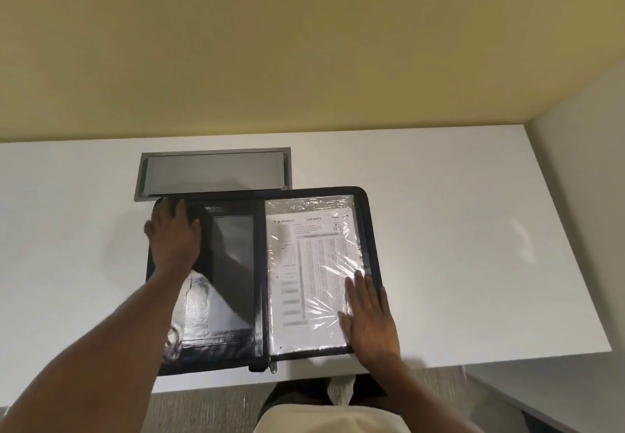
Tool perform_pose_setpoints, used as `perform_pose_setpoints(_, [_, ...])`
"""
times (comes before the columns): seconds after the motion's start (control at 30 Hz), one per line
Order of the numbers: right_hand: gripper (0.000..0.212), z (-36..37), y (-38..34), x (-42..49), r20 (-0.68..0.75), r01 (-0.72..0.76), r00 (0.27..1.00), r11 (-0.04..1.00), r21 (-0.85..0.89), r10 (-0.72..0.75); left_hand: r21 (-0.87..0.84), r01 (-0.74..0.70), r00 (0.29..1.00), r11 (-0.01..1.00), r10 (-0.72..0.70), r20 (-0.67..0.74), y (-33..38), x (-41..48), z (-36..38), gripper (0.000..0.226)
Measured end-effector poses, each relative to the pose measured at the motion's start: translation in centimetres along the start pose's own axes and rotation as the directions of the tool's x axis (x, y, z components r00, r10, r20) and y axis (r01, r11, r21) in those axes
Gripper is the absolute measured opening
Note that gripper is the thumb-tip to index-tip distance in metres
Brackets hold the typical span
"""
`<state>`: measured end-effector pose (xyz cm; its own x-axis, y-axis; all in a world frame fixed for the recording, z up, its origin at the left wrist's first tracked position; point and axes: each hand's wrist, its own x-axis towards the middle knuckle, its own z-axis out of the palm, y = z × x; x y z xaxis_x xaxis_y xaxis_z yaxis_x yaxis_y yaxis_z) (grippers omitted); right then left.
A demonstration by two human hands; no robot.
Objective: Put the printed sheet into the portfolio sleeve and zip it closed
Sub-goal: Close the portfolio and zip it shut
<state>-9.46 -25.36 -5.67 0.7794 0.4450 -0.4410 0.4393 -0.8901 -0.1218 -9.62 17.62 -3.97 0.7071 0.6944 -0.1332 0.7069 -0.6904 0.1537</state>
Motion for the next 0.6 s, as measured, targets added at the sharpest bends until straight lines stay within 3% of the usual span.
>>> perform_pose_setpoints(0.13, [0.068,0.9,1.2,-1.2,0.011,-0.056,0.998,0.998,-0.03,0.057,-0.012,0.219,0.97,0.976,-0.216,0.108,-2.0,-0.9,-0.3,0.063])
perform_pose_setpoints(0.27, [0.068,1.2,1.0,-1.3,-0.011,-0.074,0.997,0.997,-0.028,0.074,-0.099,0.393,0.913,0.914,-0.375,0.163,-2.4,-1.4,-0.6,0.056])
perform_pose_setpoints(0.6, [0.069,0.8,0.6,-1.4,-0.031,-0.083,0.996,0.996,0.038,0.084,-0.186,0.409,0.912,0.893,-0.404,0.067,-1.9,-1.6,-5.0,0.047])
